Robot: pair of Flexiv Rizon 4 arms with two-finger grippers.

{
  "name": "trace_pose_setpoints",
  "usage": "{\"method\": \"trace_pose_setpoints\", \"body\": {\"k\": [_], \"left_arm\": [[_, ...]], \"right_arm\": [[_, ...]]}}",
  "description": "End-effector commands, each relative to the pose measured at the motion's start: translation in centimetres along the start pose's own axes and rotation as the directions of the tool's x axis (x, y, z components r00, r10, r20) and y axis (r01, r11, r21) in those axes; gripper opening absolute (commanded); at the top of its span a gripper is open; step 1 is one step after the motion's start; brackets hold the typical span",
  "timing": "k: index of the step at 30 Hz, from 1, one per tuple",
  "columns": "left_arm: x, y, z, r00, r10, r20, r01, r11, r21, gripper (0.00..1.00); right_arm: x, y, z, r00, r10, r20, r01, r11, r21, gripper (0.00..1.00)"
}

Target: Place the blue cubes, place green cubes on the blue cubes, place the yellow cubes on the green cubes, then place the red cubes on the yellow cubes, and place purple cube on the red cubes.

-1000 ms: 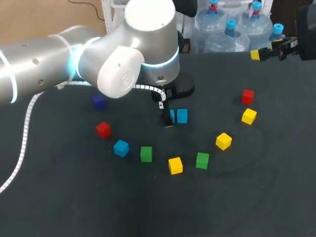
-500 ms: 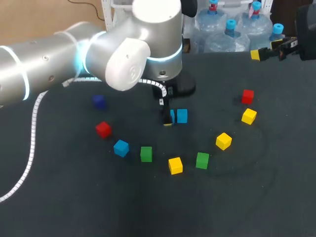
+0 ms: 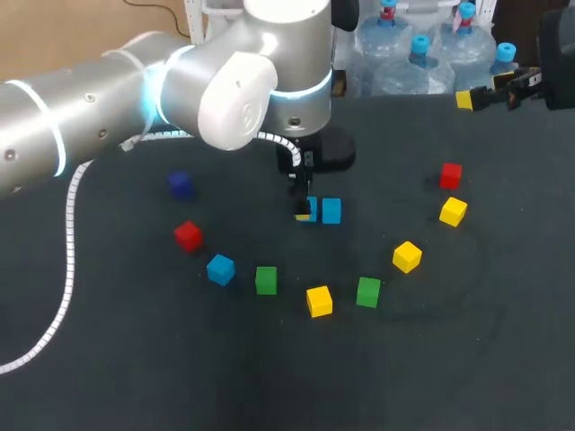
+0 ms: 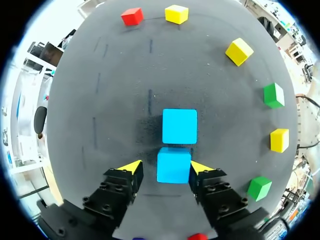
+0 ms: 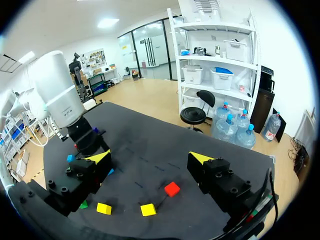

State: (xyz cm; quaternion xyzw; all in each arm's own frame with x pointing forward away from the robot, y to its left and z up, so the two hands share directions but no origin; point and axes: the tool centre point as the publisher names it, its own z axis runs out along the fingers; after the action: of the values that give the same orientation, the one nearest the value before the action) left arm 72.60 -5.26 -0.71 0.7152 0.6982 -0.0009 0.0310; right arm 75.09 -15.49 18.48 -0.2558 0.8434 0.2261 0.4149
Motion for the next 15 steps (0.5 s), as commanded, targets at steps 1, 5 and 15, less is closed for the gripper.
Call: {"method": "trace_pose_setpoints", "body": {"k": [1, 5, 15], "left_arm": [[-0.09, 0.19, -0.01, 1.000, 0.008, -0.005, -0.008, 1.000, 0.002, 0.51], [-0.16, 0.15, -0.10, 1.000, 0.022, -0.008, -0.022, 1.000, -0.005, 0.53], [-0.26, -0.41, -0.33, 0.999, 0.043, -0.005, -0.043, 0.999, -0.008, 0.36]], "right_arm": [[0.02, 0.00, 0.06, 1.000, 0.000, 0.001, 0.000, 1.000, 0.001, 1.00], [0.02, 0.00, 0.06, 1.000, 0.000, 0.001, 0.000, 1.000, 0.001, 1.00], [0.02, 0.00, 0.06, 1.000, 0.000, 0.001, 0.000, 1.000, 0.001, 1.00]]}}
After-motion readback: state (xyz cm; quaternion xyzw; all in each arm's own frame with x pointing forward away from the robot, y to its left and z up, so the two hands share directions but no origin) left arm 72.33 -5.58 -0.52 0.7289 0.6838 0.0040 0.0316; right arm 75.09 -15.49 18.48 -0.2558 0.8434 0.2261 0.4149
